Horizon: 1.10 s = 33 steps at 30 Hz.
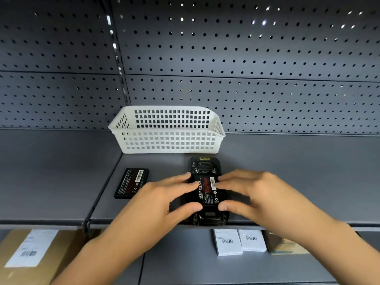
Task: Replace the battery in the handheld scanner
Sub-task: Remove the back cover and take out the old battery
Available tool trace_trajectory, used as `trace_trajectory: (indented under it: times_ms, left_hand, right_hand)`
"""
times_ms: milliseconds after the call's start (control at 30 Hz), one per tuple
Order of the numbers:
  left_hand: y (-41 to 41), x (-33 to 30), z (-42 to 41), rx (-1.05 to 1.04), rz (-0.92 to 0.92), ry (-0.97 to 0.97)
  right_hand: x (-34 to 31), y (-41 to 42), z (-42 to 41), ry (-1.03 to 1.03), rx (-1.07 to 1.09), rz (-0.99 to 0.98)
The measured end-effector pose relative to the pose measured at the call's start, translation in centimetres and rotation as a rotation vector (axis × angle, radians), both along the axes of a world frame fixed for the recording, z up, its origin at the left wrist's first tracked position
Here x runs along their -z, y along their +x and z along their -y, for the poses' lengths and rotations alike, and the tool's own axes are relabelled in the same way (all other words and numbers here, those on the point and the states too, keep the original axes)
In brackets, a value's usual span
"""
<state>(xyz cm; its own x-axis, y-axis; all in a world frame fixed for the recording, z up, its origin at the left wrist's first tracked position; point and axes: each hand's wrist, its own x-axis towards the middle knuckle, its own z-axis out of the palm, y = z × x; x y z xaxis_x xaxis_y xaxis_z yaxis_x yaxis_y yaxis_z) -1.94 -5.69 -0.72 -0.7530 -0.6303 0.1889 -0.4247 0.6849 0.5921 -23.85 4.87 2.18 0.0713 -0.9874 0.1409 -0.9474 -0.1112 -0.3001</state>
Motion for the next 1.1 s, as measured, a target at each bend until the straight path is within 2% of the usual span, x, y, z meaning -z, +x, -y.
trace_trajectory:
  times_ms: [100, 167, 300, 500, 600, 733, 800, 1000, 1100]
  left_hand:
    - [0.1, 0.0, 0.1, -0.004, -0.032, 0.023]
    - [0.1, -0.1, 0.2, 0.005, -0.042, 0.035]
    - [0.0, 0.2, 0.2, 0.001, -0.073, 0.018]
    - [-0.6, 0.5, -1.7, -0.06, -0.218, -0.056]
    - [-0.7, 0.5, -2.2, -0.081, -0.273, -0.056]
    - [-0.9, 0.0, -2.5, -0.105, -0.415, -0.118]
    - [-0.8, -0.3, -2.5, -0.138, -0.481, -0.149]
    - [-0.5, -0.7, -1.4, -0.126, -0.535, -0.204]
    - [-0.7, -3.0, 0.4, -0.144, -0.534, -0.247]
  right_hand:
    - [0.4, 0.5, -0.5, -0.059, -0.015, -0.105]
    - [0.5, 0.7, -0.7, -0.109, -0.015, -0.101]
    - [0.6, 0.8, -0.9, -0.147, 0.002, 0.052]
    - [1.4, 2.0, -1.2, -0.281, 0.172, 0.286]
    - [1.9, 2.4, -1.4, -0.299, 0.229, 0.514]
    - [2.4, 2.9, -1.0, -0.324, 0.167, 1.037]
    - [2.1, 3.3, -0.6, -0.359, 0.169, 1.186]
    - [0.5, 3.9, 1.0, -0.383, 0.199, 1.212]
    - [-2.0, 3.9, 3.0, -0.374, 0.152, 1.172]
